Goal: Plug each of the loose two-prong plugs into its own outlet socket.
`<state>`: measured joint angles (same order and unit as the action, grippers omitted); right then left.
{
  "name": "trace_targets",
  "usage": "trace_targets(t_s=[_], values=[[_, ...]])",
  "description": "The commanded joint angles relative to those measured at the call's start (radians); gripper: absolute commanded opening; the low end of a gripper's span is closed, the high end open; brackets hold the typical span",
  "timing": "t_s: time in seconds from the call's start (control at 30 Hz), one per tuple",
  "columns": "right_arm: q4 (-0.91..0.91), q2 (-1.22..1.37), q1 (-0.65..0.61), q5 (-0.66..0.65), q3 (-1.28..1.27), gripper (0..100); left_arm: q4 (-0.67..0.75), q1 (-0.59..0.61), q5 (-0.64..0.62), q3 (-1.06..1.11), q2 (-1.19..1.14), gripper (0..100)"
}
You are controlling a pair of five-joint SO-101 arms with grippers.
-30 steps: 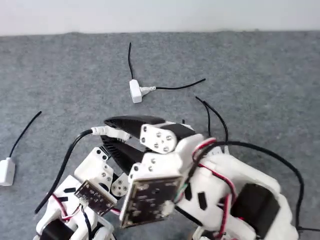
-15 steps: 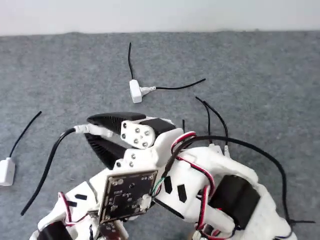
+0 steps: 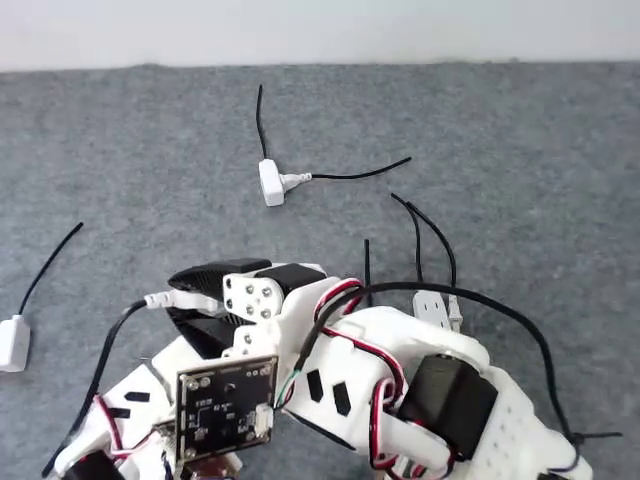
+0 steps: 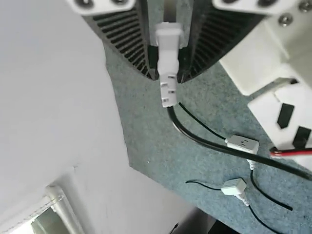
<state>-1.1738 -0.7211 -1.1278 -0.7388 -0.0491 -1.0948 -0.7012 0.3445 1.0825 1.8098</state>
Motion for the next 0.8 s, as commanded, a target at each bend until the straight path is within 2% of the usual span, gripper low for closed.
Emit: trace_targets(t_s=[0.0, 0.13, 0.3, 0.57, 0.77], values=[[-0.039, -0.007, 0.010, -0.003, 0.011, 1.0, 0.014, 0.011, 0.031, -0.018, 0.011, 16], [-0.061, -0.019, 0.022, 0.002, 0.011, 1.0, 0.015, 0.012, 0.031, -0.012, 0.011, 16], [-0.077, -0.074, 0.038, 0.087, 0.005, 0.9, 0.015, 0.054, 0.028, -0.024, 0.011, 16], [-0.124, -0.119, 0.039, 0.086, 0.006, 0.9, 0.031, 0.087, 0.026, -0.021, 0.011, 16], [-0.205, -0.156, 0.093, 0.087, 0.005, 0.9, 0.035, 0.123, 0.025, -0.021, 0.011, 16]])
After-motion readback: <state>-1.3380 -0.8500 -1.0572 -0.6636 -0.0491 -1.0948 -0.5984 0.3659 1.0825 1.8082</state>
